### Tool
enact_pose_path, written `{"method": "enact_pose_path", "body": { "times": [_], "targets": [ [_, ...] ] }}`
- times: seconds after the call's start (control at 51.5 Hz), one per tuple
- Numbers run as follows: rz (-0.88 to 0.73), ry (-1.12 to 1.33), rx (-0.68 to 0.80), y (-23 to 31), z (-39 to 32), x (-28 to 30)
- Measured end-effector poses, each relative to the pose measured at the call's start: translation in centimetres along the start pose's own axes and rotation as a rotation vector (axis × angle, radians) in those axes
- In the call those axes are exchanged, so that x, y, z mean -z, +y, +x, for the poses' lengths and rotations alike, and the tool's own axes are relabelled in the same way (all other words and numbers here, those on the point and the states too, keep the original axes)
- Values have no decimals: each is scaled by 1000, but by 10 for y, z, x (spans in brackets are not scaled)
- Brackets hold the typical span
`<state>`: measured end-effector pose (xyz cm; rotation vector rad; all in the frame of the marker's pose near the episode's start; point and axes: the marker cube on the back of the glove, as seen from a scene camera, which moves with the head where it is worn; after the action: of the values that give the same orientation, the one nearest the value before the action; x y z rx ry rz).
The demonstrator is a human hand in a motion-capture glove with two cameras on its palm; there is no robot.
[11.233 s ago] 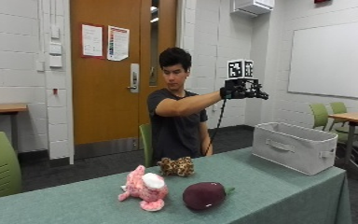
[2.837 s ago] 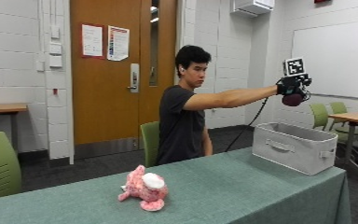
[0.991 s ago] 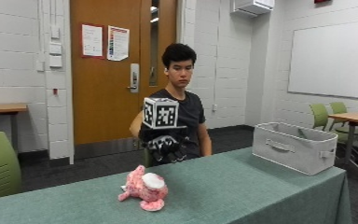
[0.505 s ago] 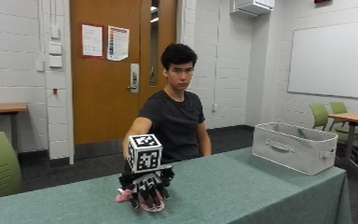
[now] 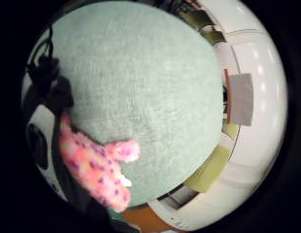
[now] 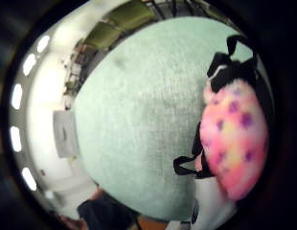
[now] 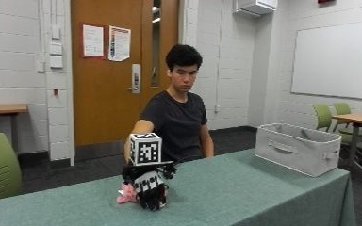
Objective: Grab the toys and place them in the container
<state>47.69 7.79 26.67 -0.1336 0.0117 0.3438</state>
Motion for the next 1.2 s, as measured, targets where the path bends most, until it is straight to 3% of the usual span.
{"method": "enact_pose_path", "body": {
  "times": [0.136, 0.35, 0.544, 0.816, 1.205],
  "targets": [
    [86, 67, -8, 1, -6, 5],
    [-88, 44, 13, 7, -23, 11],
    [-32, -49, 86, 17, -68, 84],
    [161, -80, 244, 36, -171, 217],
    [341, -117, 553, 80, -397, 318]
  ]
}}
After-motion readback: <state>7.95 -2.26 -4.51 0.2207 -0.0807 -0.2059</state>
